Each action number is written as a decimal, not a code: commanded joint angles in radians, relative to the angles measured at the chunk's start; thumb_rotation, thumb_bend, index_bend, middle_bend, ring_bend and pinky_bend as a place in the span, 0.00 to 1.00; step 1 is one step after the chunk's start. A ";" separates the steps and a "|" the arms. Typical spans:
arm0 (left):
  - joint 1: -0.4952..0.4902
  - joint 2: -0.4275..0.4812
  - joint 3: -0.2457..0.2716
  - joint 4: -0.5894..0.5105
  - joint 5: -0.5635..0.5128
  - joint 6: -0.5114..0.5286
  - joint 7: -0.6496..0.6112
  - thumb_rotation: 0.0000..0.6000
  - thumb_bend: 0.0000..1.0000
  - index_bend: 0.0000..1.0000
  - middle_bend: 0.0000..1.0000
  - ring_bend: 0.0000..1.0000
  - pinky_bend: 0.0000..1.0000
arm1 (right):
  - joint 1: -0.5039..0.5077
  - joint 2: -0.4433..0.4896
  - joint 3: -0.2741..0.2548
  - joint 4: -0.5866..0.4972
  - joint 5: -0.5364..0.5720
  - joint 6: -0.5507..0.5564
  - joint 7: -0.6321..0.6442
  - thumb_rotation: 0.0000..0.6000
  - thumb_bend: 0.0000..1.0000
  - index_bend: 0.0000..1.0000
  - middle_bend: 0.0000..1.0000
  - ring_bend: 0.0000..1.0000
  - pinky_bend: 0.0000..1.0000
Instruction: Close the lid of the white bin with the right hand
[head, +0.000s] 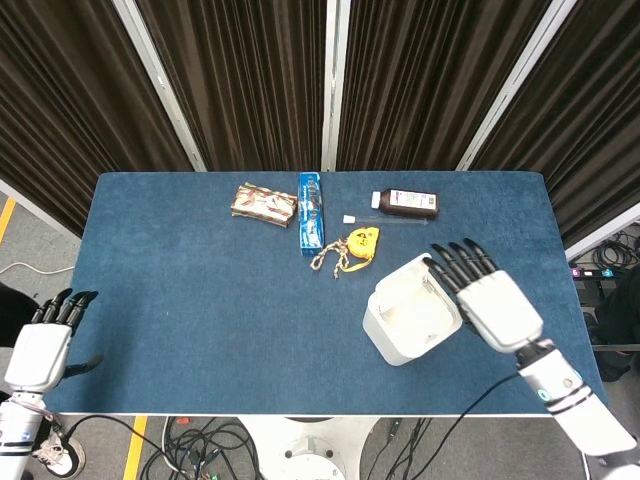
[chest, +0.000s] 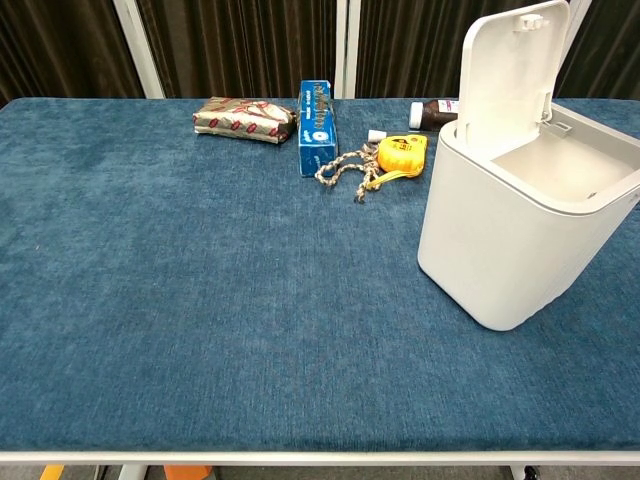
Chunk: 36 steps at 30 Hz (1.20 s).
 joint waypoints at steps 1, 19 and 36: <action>0.001 0.011 0.002 -0.011 -0.010 -0.008 0.000 1.00 0.00 0.13 0.14 0.06 0.17 | 0.113 0.032 0.052 -0.033 0.093 -0.142 0.055 1.00 0.83 0.00 0.00 0.00 0.00; -0.005 0.016 0.000 -0.007 -0.026 -0.027 -0.010 1.00 0.00 0.13 0.14 0.06 0.17 | 0.236 0.019 0.034 -0.017 0.266 -0.290 0.089 1.00 0.97 0.00 0.11 0.00 0.05; -0.007 0.015 0.002 -0.018 -0.014 -0.021 0.006 1.00 0.00 0.13 0.14 0.06 0.18 | 0.181 0.078 -0.026 -0.050 0.113 -0.244 0.193 1.00 1.00 0.00 0.22 0.09 0.18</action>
